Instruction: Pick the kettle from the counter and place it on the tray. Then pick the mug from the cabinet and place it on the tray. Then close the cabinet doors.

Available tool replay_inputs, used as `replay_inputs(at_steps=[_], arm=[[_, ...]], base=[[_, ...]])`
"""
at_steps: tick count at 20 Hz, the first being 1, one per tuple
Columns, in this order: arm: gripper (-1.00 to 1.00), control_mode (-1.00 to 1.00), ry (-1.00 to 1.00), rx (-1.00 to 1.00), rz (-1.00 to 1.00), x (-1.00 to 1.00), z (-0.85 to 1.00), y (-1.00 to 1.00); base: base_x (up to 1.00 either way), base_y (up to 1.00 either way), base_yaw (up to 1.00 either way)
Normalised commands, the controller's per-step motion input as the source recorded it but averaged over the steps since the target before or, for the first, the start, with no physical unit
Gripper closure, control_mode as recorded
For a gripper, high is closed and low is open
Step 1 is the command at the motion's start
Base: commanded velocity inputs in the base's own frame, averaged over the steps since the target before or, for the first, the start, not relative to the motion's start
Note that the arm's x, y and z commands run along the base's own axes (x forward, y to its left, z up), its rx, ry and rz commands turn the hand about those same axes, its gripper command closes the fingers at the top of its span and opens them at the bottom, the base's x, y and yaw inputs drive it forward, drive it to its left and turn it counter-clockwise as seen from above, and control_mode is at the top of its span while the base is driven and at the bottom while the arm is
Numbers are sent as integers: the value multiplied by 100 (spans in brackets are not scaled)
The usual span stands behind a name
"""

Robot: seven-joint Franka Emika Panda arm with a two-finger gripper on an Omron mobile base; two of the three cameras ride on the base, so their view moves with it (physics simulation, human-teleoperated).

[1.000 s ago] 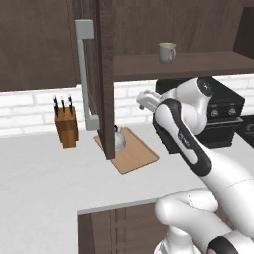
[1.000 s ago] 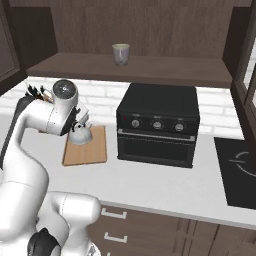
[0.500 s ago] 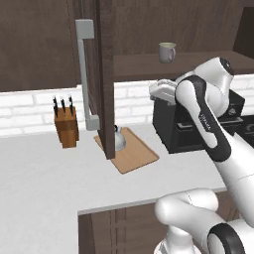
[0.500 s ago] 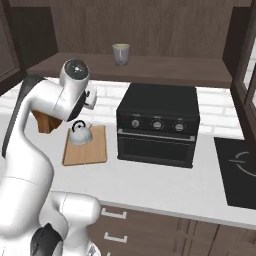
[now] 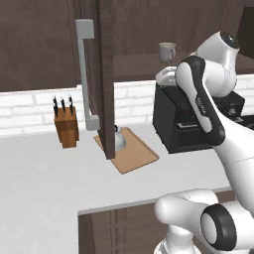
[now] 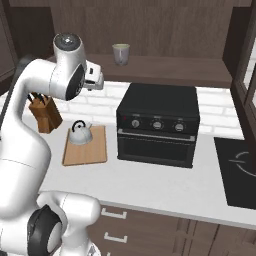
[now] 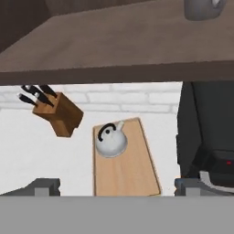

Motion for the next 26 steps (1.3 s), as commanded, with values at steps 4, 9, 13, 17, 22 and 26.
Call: replay_inputs(at_steps=[4,9,13,17,22,26], arm=[[-100,-100,-14,-11,0,12,11,-52],[-100,-100,-15,-4,0,26,16,-40],[-100,-100,-4,0,0,45,31,-33],[-100,-100,0,0,0,51,23,-29],[-100,-100,7,0,0,60,3,-24],[-100,-100,3,0,0,8,0,-7]], base=[[0,0,0],[0,0,0],[0,0,0],[0,0,0],[0,0,0],[0,0,0]])
